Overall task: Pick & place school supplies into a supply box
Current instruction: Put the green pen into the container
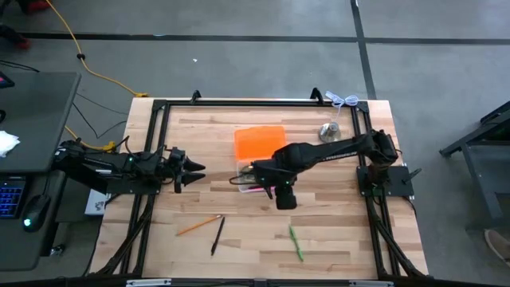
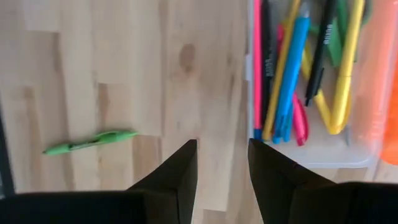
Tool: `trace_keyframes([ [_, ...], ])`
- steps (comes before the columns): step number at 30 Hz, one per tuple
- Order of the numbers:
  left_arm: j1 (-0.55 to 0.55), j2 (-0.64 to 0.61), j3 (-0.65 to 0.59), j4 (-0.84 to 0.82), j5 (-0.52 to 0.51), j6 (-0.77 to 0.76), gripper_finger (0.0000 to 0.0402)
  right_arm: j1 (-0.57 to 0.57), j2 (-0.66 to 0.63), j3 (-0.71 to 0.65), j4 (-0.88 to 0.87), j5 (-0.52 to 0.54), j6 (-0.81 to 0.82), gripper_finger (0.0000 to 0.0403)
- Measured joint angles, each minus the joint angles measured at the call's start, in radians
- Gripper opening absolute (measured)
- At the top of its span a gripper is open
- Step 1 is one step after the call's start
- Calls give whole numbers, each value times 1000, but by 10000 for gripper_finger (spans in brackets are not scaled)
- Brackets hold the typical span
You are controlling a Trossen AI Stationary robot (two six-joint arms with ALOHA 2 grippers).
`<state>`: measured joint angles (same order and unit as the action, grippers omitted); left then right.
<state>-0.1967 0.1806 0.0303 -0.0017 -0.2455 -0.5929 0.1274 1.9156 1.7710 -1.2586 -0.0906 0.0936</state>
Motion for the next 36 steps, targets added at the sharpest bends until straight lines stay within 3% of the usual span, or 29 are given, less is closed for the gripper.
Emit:
trace_keyframes([
  [18,0,0,0,-3,62,-49,232,175,-137,0,-9,18,294,119],
  [36,0,0,-1,-6,75,-49,232,425,-140,0,7,128,732,119],
])
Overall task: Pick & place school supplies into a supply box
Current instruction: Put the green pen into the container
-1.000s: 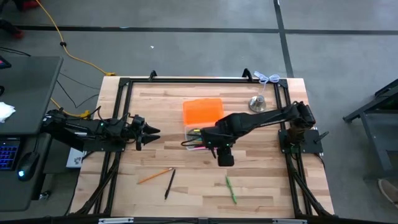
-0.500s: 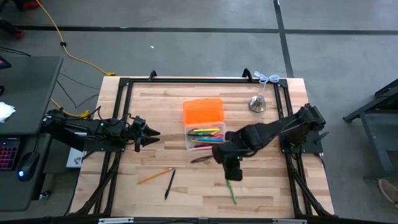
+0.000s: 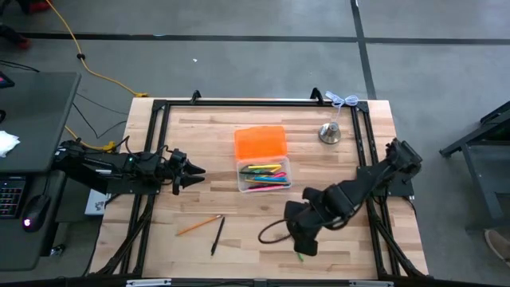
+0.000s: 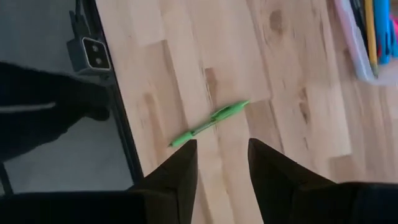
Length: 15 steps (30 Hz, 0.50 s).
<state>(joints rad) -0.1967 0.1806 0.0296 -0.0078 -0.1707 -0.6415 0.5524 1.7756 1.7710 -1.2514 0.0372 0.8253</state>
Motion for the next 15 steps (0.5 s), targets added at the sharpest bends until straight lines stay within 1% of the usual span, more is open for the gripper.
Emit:
trace_keyframes([
  [8,0,0,0,-2,5,-44,232,74,1,0,11,40,256,119],
  [12,0,0,0,-6,21,-45,232,93,1,0,52,44,351,119],
  [15,0,0,0,-6,24,-45,232,93,1,0,93,69,433,119],
])
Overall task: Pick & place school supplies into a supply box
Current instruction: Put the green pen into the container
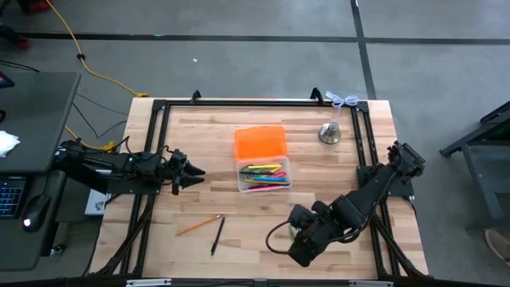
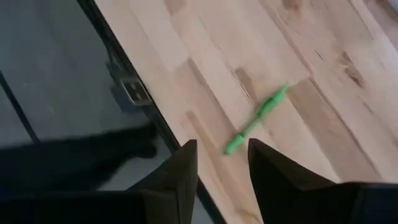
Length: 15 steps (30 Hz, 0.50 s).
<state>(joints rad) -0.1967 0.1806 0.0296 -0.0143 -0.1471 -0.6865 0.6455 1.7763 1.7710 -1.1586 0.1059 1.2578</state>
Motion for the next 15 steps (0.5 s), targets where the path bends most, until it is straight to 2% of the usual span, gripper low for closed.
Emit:
trace_keyframes([
  [3,0,0,0,0,0,0,232,-1,1,0,27,22,76,119],
  [15,0,0,0,-1,0,0,232,-38,5,-9,-4,2,295,119],
])
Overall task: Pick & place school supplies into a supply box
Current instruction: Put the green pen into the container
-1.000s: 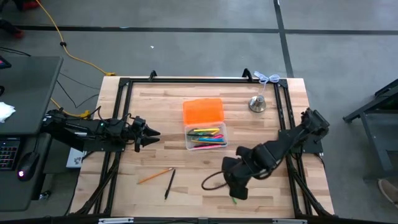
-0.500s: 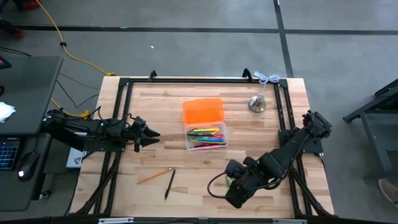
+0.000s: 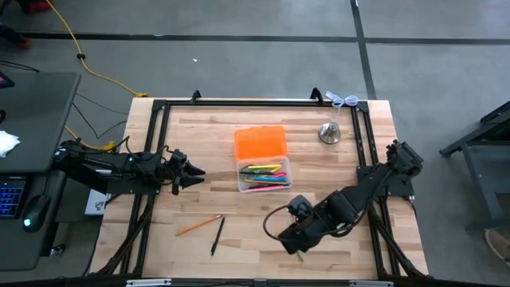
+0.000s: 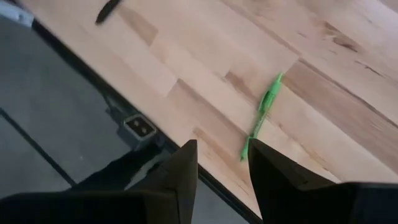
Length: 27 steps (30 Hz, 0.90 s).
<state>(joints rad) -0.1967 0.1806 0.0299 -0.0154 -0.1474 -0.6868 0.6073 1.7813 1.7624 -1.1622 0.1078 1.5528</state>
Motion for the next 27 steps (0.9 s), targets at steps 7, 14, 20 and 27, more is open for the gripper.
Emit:
trace_keyframes([
  [7,0,0,0,-1,0,0,232,-32,0,-104,125,-59,36,119],
  [14,0,0,0,-1,1,0,232,-55,1,-251,249,-116,66,119],
  [20,0,0,0,-1,1,1,232,-65,1,-402,407,-175,90,119],
  [27,0,0,0,-1,1,2,232,-65,1,-524,525,-222,115,119],
])
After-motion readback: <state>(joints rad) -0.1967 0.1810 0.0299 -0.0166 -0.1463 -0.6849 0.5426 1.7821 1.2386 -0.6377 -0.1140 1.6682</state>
